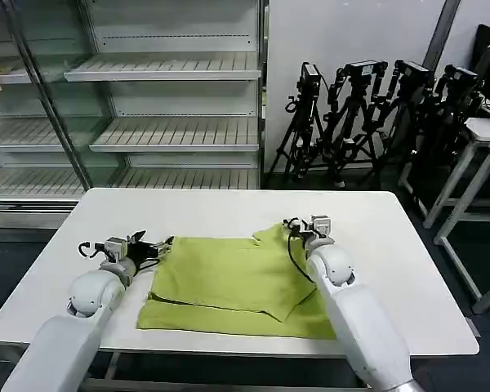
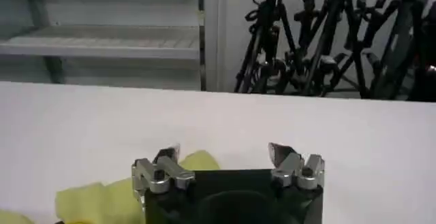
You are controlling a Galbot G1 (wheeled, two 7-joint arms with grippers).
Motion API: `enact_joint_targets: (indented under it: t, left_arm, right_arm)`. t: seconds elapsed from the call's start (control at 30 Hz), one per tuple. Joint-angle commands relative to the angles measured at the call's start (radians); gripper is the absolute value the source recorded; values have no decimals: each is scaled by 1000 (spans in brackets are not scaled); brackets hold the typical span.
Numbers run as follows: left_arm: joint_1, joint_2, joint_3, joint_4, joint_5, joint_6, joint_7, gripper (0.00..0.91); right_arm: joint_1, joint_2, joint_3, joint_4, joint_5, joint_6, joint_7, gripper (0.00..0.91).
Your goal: Fold and organize the clothes.
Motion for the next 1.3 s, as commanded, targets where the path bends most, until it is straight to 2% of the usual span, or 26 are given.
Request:
enact_joint_targets:
  t: [0.03,0.43,0.47,0.5,0.53,0.57,0.63,0.7,1.3]
  left_arm:
    - [-60,-3,21,89,6,2,14,907]
    - [-46,1,22,72,16,30,54,907]
    - [-45,0,22,73,18,30,54,907]
    - [-45,-1,21,75,19,30,53,907]
    - [-46,-2,21,77,19,31,53,907]
    - [-46,-2,21,77,20,30,53,897]
    - [-45,-3,22,75,25,31,53,242]
    - [-48,-7,22,76,25,31,52,10]
    - [-31,-25,24,50,18,26,69,10]
  right_arm:
    - [58,26,-13,-115,21,-1,-2,907]
    - [47,35,-22,-99,50,-2,2,907]
    - [46,34,-24,-97,54,-3,2,877]
    - [45,33,-24,-92,65,-3,3,403]
    - [44,32,-24,-89,73,-3,3,171]
    - [44,30,-24,-88,80,-3,3,0]
    - [42,29,-24,-86,92,-3,2,0]
    - [38,27,-23,-81,96,-4,2,0]
    - [22,24,-26,-72,100,-3,-5,0]
